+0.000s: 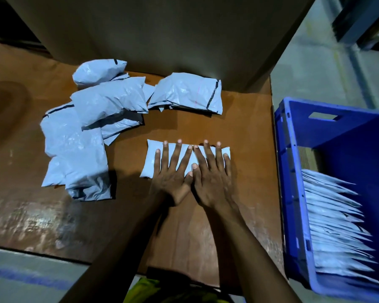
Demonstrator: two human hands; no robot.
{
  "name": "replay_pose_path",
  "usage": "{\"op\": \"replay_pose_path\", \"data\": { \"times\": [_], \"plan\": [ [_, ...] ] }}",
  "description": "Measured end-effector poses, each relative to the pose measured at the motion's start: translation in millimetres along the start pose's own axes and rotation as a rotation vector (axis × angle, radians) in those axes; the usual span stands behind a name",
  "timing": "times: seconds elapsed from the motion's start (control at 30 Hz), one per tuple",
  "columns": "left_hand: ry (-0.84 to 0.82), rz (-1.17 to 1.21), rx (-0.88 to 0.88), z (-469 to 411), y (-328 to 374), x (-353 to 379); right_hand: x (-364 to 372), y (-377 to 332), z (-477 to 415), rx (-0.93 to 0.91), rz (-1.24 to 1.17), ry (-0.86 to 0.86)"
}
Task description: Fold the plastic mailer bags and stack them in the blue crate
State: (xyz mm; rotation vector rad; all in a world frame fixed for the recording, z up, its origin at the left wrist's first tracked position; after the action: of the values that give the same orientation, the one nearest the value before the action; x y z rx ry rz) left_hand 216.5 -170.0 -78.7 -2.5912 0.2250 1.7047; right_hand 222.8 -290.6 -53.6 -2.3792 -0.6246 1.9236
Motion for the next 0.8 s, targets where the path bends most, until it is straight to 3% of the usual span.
{"op": "replay_pose_path", "data": {
  "times": [0.23,0.33,0.4,0.5,0.67,0.8],
  "plan": [
    [-0.04,0.023,-0.024,-7.8,0.1,-2.9,4.3,6.4,-14.0,-0.039,-0.104,-0.088],
    [-0.043,0.097,-0.062,-5.4,2.9,-18.2,-16.7,12.4,-15.3,0.03,-0.385,-0.036],
    [-0.053,0.118,-0.068,-1.9,4.5,-25.3,-36.8,28.7,-10.4,0.124,-0.577,0.09],
    [0.0,0.19,-0.077,0.0,5.6,-37.4,-62.4,39.8,10.8,0.12,-0.438,0.341],
    [0.205,0.327,0.007,2.0,28.7,-63.2,-50.7,33.5,37.9,0.186,-0.303,0.374],
    [0.117,0.335,0.039,-8.0,45.4,-55.6,-50.8,35.4,37.3,0.202,-0.32,0.408]
  ]
}}
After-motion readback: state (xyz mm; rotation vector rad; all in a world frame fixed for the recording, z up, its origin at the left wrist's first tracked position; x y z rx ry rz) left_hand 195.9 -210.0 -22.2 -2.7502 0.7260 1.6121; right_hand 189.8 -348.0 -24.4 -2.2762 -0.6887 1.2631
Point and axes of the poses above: each hand's wrist, its own z-axis away from the middle knuckle, its own x-axis out of the palm, y = z × x, the point moved 10 cm from there along -z, towards the middle knuckle, and after that the axes turned 7 degrees about y, right-handed, at the moved point
